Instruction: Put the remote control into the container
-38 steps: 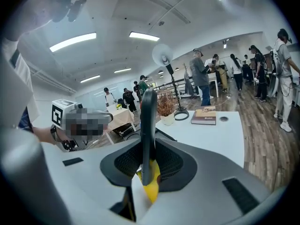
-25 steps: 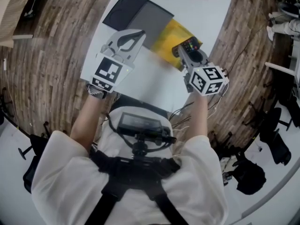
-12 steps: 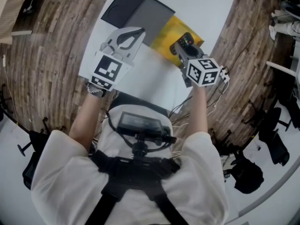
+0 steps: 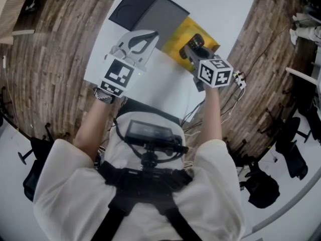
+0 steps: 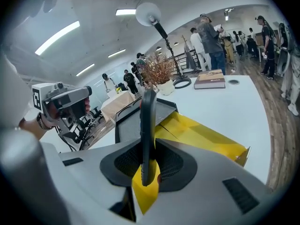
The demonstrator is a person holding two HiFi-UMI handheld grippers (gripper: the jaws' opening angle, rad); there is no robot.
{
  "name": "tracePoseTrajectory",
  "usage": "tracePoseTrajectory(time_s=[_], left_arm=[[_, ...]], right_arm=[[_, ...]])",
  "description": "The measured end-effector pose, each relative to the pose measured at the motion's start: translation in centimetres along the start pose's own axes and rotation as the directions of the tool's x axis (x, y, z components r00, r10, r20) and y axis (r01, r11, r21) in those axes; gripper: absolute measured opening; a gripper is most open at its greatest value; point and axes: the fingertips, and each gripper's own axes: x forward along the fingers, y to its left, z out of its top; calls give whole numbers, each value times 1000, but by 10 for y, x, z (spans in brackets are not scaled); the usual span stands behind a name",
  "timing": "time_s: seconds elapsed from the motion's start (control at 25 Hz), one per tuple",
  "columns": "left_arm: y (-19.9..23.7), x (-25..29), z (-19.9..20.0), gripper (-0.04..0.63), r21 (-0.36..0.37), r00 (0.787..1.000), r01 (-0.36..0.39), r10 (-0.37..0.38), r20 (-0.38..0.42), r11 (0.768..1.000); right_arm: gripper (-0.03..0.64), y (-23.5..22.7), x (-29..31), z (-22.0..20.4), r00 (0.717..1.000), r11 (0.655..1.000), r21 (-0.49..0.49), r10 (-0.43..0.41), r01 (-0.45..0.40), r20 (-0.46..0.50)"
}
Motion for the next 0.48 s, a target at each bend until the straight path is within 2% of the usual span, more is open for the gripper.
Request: tracePoseTrajectory(time_s=[0.48], left_arm=[[6, 2, -5, 11, 2, 1000, 4, -3, -15, 1000]], right_arm=[[80, -14, 23, -21, 996, 994, 106, 21, -12, -84]])
